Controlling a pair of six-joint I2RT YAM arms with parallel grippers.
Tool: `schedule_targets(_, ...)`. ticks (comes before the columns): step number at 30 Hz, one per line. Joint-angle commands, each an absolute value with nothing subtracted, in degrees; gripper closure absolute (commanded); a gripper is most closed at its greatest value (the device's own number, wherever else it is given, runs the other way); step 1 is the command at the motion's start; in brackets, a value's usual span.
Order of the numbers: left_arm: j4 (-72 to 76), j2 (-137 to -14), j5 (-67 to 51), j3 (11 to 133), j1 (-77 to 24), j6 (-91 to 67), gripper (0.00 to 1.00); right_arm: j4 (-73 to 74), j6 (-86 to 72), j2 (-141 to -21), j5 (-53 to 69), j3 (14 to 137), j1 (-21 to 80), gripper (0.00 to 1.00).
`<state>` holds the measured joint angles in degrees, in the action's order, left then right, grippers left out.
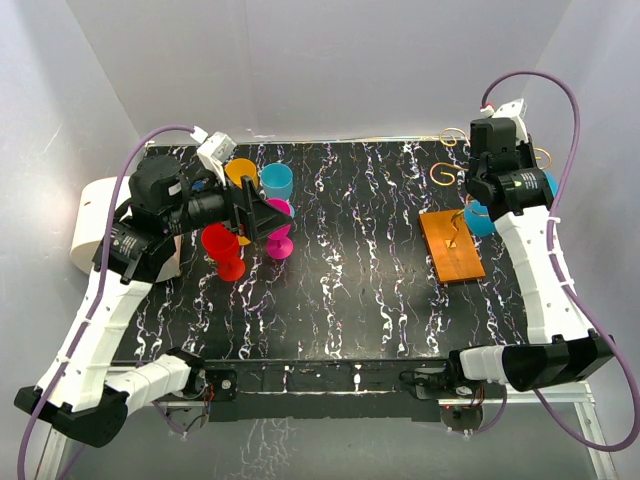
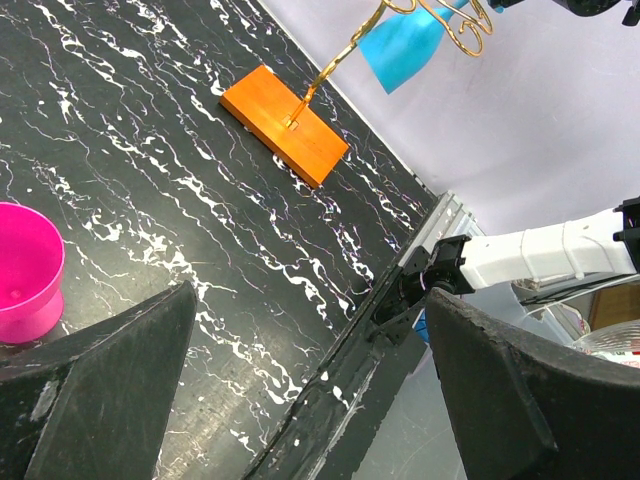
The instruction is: Take the wine glass off the wine glass rack
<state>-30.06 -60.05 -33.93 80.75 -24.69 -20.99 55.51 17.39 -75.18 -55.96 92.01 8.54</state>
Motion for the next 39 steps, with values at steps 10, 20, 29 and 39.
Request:
schedule_targets(10,-30.8,-57.1,-35.0,81.6,-24.5,-20.6,0.03,52.3,10.1,-69.6,-58.5,88.5,5.8,1.00)
schedule_targets(20,-30.3,-56.7,-35.4,81.4,-24.5,-21.4,0.03,55.4,3.5,-65.0,-59.6,86.1,5.7,1.00)
schedule_targets(29,-30.9,-57.2,-34.7,80.5,-24.5,-22.4,0.03,54.0,7.4,-49.4,-43.4,77.0,6.1,1.00)
schedule_targets(39,-25.5,-58.2,-37.0,77.3,-24.5,-30.5,0.03,51.4,15.1,-34.3,-21.4,73.8,9.9,1.00)
